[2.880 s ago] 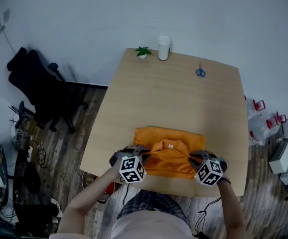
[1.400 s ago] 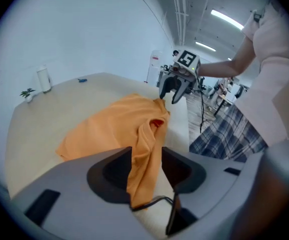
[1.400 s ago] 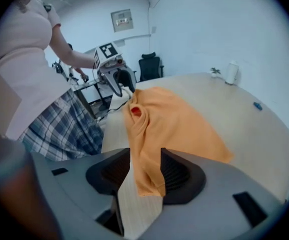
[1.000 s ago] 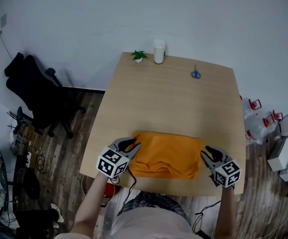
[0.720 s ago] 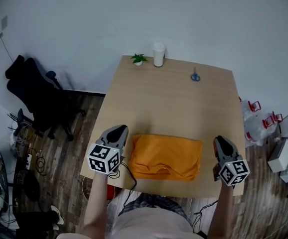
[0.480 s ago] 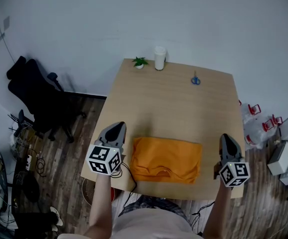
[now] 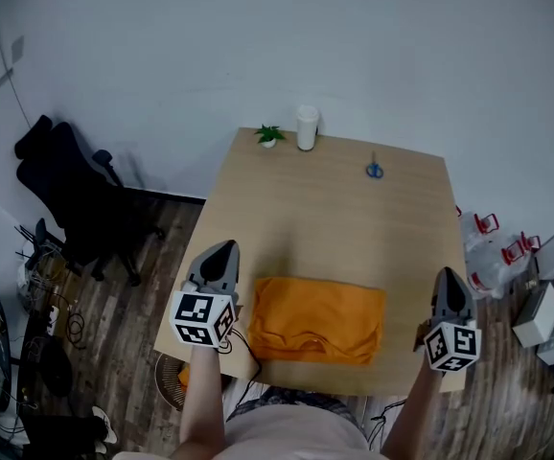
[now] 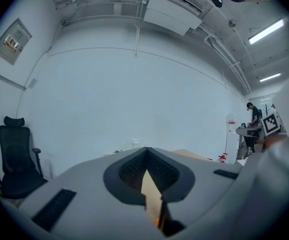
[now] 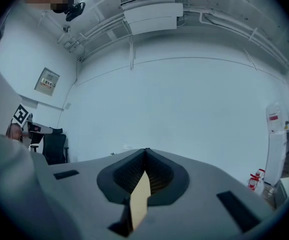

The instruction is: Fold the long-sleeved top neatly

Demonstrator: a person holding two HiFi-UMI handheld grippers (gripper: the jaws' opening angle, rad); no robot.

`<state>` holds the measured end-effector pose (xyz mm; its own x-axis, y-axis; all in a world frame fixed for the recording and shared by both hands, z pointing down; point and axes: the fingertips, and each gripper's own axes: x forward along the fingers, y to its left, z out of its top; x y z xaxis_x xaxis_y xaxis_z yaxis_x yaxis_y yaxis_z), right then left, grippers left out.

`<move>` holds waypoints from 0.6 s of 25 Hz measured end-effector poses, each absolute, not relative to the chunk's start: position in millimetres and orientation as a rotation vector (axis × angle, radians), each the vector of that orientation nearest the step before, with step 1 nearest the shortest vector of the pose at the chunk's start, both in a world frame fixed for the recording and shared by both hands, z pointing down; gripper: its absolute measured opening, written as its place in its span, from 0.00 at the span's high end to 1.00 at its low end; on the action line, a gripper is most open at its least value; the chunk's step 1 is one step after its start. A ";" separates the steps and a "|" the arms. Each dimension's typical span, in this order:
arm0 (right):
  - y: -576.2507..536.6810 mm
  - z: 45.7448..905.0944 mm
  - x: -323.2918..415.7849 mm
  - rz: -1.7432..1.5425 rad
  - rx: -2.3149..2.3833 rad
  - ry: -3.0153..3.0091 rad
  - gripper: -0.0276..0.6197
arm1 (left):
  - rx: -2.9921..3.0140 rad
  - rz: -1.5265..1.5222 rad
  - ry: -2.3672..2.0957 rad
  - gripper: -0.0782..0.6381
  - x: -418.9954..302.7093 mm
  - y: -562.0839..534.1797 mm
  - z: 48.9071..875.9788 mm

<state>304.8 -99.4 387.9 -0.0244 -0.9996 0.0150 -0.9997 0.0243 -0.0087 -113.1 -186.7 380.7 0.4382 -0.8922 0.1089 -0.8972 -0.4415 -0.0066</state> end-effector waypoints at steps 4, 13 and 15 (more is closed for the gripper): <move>-97.0 394.7 306.6 0.043 2.192 -2.230 0.95 | 2.616 0.157 -1.620 0.89 -111.2 -188.8 384.0; -102.4 392.7 310.7 0.006 2.204 -2.190 0.95 | 2.605 0.172 -1.626 0.89 -111.1 -195.1 386.0; -103.1 393.9 309.2 0.005 2.194 -2.187 0.95 | 2.603 0.175 -1.623 0.89 -111.2 -195.0 387.0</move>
<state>309.2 -103.1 393.9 0.0036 -0.9994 0.0335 -0.9996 -0.0027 0.0291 -111.2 -195.0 387.0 0.4360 -0.8901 0.1331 -0.8980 -0.4401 -0.0015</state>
